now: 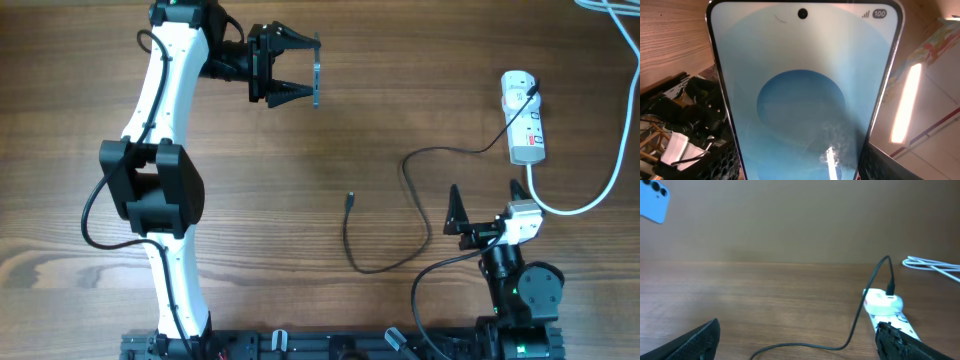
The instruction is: Plug charger to phone and switch on socket
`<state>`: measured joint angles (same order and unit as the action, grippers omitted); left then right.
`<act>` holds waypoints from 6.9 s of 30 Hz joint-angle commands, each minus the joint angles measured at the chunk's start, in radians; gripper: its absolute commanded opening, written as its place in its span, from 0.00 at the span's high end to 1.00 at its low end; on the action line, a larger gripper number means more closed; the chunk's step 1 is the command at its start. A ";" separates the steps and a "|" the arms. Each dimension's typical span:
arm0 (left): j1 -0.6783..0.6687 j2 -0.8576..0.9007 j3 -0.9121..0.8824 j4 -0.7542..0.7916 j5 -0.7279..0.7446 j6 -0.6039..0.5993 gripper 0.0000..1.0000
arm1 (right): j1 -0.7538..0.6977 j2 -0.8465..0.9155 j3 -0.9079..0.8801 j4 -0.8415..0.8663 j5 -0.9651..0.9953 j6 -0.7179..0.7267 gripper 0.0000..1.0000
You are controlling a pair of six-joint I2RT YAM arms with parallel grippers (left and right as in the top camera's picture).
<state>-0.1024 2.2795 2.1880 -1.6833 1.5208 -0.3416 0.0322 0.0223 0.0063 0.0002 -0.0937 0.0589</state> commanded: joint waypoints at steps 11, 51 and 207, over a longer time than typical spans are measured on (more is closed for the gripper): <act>0.008 -0.043 0.024 -0.002 0.047 0.023 0.29 | 0.004 0.042 0.185 0.285 -0.537 0.687 0.00; 0.008 -0.043 0.024 -0.001 0.050 0.020 0.30 | 0.780 1.816 2.128 -1.124 0.541 0.524 0.27; 0.101 -0.411 -0.280 0.184 -1.452 -0.115 0.96 | 0.606 1.834 1.228 -0.955 0.058 0.813 0.49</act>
<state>-0.0154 1.8721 1.9083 -1.5013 0.0753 -0.4480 0.6342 1.7821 1.2449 -0.9562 -0.0631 0.7902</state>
